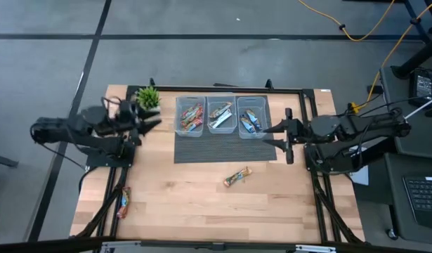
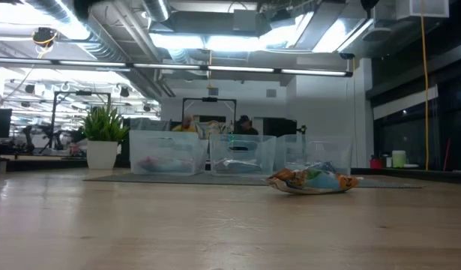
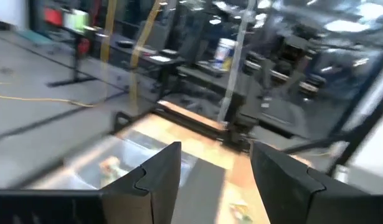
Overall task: Pick and place Granola Bars by type
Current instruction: Put the orange snack bar into the middle transparent bin
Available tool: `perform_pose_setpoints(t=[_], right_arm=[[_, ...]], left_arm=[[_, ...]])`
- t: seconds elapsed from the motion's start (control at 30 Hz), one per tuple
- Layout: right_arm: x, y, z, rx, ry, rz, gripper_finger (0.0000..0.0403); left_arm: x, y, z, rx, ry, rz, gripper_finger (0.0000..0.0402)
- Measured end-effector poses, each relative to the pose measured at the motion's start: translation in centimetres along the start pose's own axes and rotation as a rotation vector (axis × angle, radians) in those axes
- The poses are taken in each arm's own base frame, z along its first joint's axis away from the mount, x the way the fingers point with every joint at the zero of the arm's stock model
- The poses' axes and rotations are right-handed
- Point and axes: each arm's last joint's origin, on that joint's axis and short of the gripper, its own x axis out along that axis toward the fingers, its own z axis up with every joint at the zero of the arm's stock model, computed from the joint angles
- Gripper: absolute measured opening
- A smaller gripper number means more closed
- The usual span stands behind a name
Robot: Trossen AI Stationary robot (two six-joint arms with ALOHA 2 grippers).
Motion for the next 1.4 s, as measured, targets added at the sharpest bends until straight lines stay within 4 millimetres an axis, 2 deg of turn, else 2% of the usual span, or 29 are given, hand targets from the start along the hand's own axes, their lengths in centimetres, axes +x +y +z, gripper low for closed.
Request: perform_pose_setpoints(t=[0.1, 0.2, 0.3, 0.43, 0.63, 0.9, 1.2, 1.4], right_arm=[[0.4, 0.1, -0.1, -0.002, 0.014, -0.001, 0.0162], [0.7, 0.2, -0.2, -0.003, 0.02, -0.002, 0.0162], [0.8, 0.2, -0.1, -0.002, 0.01, -0.001, 0.0162], [0.8, 0.2, 0.0, 0.001, 0.001, 0.0, 0.0162], [0.8, 0.3, 0.3, 0.012, -0.025, 0.002, 0.0162], [0.8, 0.3, 0.4, 0.034, -0.031, 0.003, 0.0162], [0.7, 0.3, 0.4, 0.047, -0.038, 0.004, 0.0162], [0.7, 0.3, 0.4, 0.061, -0.038, 0.005, 0.0162]], left_arm=[[0.4, 1.4, -4.6, -0.091, -0.012, -0.035, 0.0179], [1.0, 2.5, -8.1, -0.139, -0.043, -0.036, 0.0172], [1.3, 3.2, -10.6, -0.146, -0.045, -0.035, 0.0165], [1.7, 4.0, -13.4, -0.116, 0.042, -0.023, 0.0155], [1.8, 4.1, -15.0, -0.1, 0.13, -0.115, 0.0137], [1.9, 4.8, -16.8, -0.065, 0.176, -0.082, 0.0114], [2.0, 4.7, -17.1, 0.103, 0.214, -0.121, 0.0099], [2.0, 4.7, -17.1, 0.125, 0.213, -0.128, 0.0101]])
